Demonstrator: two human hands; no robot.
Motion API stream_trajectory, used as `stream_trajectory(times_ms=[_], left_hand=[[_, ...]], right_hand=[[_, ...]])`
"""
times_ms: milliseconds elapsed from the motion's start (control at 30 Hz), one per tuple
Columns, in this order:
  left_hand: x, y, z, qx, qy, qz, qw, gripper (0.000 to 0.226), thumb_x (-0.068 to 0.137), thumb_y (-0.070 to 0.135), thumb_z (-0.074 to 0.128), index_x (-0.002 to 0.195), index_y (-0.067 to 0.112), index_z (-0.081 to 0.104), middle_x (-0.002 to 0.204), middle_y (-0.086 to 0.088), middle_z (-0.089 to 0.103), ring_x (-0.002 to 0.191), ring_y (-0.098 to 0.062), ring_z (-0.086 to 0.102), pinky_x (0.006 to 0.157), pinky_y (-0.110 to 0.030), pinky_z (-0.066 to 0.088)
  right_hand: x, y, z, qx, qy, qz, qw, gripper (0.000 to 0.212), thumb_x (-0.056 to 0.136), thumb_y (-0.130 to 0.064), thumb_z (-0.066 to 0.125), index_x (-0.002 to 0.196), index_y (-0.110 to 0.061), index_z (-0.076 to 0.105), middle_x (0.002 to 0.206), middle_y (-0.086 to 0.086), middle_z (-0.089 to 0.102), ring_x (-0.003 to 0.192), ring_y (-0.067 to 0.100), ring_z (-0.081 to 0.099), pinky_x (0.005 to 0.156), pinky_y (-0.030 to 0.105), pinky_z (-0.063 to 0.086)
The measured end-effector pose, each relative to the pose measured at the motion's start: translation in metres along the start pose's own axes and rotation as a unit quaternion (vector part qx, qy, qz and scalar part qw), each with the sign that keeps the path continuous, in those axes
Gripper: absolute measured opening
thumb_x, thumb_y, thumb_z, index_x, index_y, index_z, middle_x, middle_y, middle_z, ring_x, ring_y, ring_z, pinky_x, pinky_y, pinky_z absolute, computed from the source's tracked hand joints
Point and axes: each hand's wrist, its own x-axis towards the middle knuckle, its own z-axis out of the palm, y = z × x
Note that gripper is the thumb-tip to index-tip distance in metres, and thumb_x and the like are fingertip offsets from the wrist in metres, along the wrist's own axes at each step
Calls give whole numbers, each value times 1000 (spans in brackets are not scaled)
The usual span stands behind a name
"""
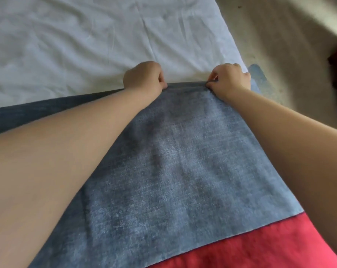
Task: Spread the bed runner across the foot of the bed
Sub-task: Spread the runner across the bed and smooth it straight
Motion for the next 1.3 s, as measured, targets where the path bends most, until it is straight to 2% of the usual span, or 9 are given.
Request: stream_trajectory(times_ms=[200, 333, 433, 600, 733, 933, 1067, 1167, 1300], left_hand=[[-22, -10, -15, -12, 40, 21, 999, 20, 89, 31, 55, 83, 16, 67, 93, 0, 64, 88, -23, 59, 70, -33, 46], [-51, -25, -35, -3, 66, 26, 997, 28, 93, 35, 49, 109, 15, 62, 113, -5, 61, 102, -27, 56, 78, -37, 46], [-84, -40, -50, 32, 45, 38, 998, 41, 94, 41, 44, 124, 15, 56, 126, -5, 58, 113, -27, 53, 83, -39, 46], [-147, -57, -76, 83, 5, 66, 994, 51, 94, 52, 40, 132, 18, 50, 132, -3, 55, 120, -26, 50, 87, -40, 46], [-213, -68, -94, 96, 10, 88, 991, 53, 93, 53, 39, 132, 20, 50, 133, 0, 54, 122, -23, 48, 89, -38, 43], [-321, -97, -113, 102, 45, 111, 988, 48, 91, 52, 43, 122, 18, 56, 120, -2, 61, 114, -25, 53, 82, -36, 42], [-390, -114, -105, 79, 46, 86, 992, 45, 88, 52, 47, 116, 18, 59, 113, -4, 63, 108, -28, 56, 82, -38, 45], [-450, -123, -86, 67, 35, 67, 995, 39, 86, 49, 50, 107, 18, 61, 105, -5, 65, 100, -29, 59, 77, -38, 47], [-523, -136, -52, 81, -29, 82, 993, 34, 83, 48, 55, 102, 20, 61, 100, 3, 62, 95, -22, 58, 71, -34, 48]], right_hand=[[-34, -4, -11, -45, 57, -50, 996, 36, 91, -26, 59, 125, -17, 51, 127, 9, 52, 119, 29, 45, 99, 45, 35], [-73, -15, -14, -26, 65, -56, 996, 41, 91, -24, 56, 130, -16, 47, 131, 7, 50, 122, 28, 44, 101, 43, 34], [-107, -36, -15, -35, 46, -91, 994, 47, 92, -28, 54, 136, -16, 43, 136, 6, 48, 128, 27, 41, 108, 43, 29], [-169, -91, -21, -48, 16, -135, 990, 53, 92, -37, 53, 140, -18, 39, 139, 5, 48, 131, 26, 40, 112, 43, 25], [-234, -138, -24, -40, 16, -153, 987, 53, 93, -37, 51, 140, -17, 38, 137, 3, 49, 129, 24, 42, 106, 37, 30], [-333, -186, -20, -39, 25, -156, 987, 49, 92, -38, 52, 135, -17, 43, 134, 3, 52, 126, 24, 45, 103, 37, 33], [-394, -205, -5, -16, 12, -155, 988, 47, 91, -37, 52, 133, -17, 47, 129, 3, 55, 124, 24, 47, 100, 39, 35], [-445, -212, 15, 0, -20, -173, 985, 41, 89, -35, 55, 125, -18, 53, 121, 4, 58, 117, 26, 50, 91, 40, 39], [-507, -207, 42, -32, -85, -260, 961, 29, 86, -36, 55, 109, -19, 58, 105, -1, 57, 103, 23, 54, 74, 35, 43]])
